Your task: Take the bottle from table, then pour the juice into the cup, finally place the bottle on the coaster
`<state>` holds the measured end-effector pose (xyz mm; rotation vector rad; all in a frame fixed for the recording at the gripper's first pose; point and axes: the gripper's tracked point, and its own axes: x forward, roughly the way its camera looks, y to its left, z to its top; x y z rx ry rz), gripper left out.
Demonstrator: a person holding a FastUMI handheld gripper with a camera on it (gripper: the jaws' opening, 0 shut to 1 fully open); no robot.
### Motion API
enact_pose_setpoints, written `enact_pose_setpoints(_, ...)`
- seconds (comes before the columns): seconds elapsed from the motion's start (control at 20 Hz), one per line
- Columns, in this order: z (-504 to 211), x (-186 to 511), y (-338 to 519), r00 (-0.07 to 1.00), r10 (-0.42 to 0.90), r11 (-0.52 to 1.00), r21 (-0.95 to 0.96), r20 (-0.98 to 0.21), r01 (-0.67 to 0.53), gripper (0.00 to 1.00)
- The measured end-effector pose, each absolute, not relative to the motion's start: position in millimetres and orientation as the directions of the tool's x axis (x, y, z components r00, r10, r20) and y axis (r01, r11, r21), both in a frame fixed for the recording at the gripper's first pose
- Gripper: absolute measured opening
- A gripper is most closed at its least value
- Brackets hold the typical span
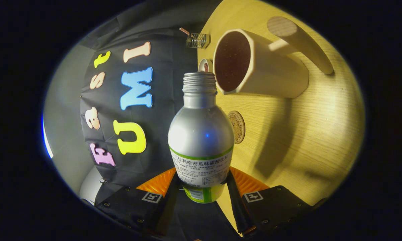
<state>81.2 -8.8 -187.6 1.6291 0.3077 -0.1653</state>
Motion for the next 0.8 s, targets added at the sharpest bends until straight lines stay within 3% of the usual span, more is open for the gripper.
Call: enact_pose_setpoints(0.8, -176.9, 87.1, -11.8, 0.957, 0.079, -0.228, 0.93, -0.278, 0.289, 0.74)
